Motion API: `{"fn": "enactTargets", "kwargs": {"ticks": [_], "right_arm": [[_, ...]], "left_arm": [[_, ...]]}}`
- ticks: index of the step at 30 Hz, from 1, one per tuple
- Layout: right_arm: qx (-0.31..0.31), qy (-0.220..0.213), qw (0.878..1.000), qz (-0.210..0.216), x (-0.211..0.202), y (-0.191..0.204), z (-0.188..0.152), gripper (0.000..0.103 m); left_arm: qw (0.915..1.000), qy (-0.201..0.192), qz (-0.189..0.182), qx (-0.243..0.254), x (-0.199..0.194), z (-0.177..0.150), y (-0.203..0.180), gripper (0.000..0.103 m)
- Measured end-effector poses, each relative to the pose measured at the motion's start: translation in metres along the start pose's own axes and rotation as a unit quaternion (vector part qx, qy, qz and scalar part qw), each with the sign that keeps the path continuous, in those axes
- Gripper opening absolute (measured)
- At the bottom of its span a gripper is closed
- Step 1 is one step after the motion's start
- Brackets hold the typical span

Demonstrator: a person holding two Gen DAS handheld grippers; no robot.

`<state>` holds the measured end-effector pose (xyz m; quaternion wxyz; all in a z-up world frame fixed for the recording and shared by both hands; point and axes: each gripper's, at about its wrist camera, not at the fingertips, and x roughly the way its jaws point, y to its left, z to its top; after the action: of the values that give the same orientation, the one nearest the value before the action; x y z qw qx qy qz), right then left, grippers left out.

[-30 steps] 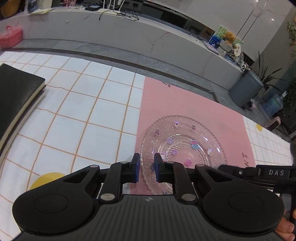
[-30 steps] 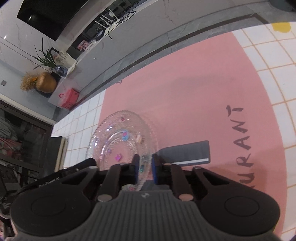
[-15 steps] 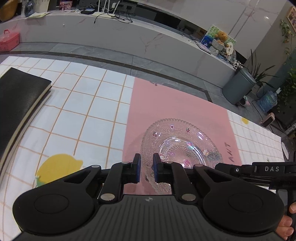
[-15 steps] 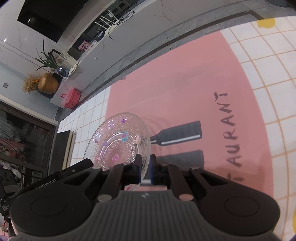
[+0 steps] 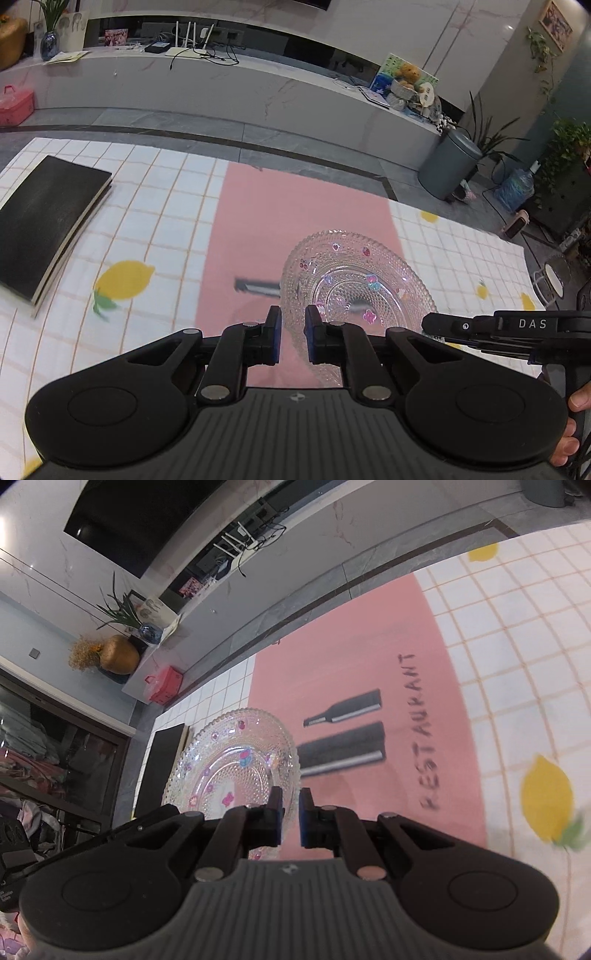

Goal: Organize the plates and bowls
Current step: 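Carry the glass plate with both grippers over the white plate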

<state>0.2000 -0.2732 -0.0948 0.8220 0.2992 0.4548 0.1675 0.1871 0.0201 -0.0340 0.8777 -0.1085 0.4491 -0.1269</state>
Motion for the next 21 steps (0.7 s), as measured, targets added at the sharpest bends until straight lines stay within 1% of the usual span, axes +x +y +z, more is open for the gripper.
{"fn": "enactTargets", "kwargs": {"ticks": [6,11,15,18,21], "right_arm": [[0.009,-0.014,1.0,0.007,-0.052,-0.016,-0.036,0.007],[0.034,-0.033,0.999,0.011,-0.099,-0.043,-0.073,0.007],[0.047,-0.051,0.998,0.007,-0.13,-0.061,-0.093,0.007],[0.045,-0.059,0.997,-0.005,-0.145,-0.072,-0.106,0.007],[0.042,-0.063,0.997,-0.025,-0.151,-0.083,-0.121,0.007]], "left_arm": [[0.9999,0.001,0.004,-0.011,-0.028,-0.035,-0.035,0.014],[0.9999,-0.005,0.007,0.01,-0.05,-0.07,-0.072,0.013],[0.9997,-0.009,-0.015,0.015,-0.063,-0.093,-0.095,0.012],[0.9996,-0.006,-0.022,0.014,-0.062,-0.112,-0.106,0.012],[0.9995,0.009,-0.03,0.003,-0.05,-0.13,-0.108,0.012]]}}
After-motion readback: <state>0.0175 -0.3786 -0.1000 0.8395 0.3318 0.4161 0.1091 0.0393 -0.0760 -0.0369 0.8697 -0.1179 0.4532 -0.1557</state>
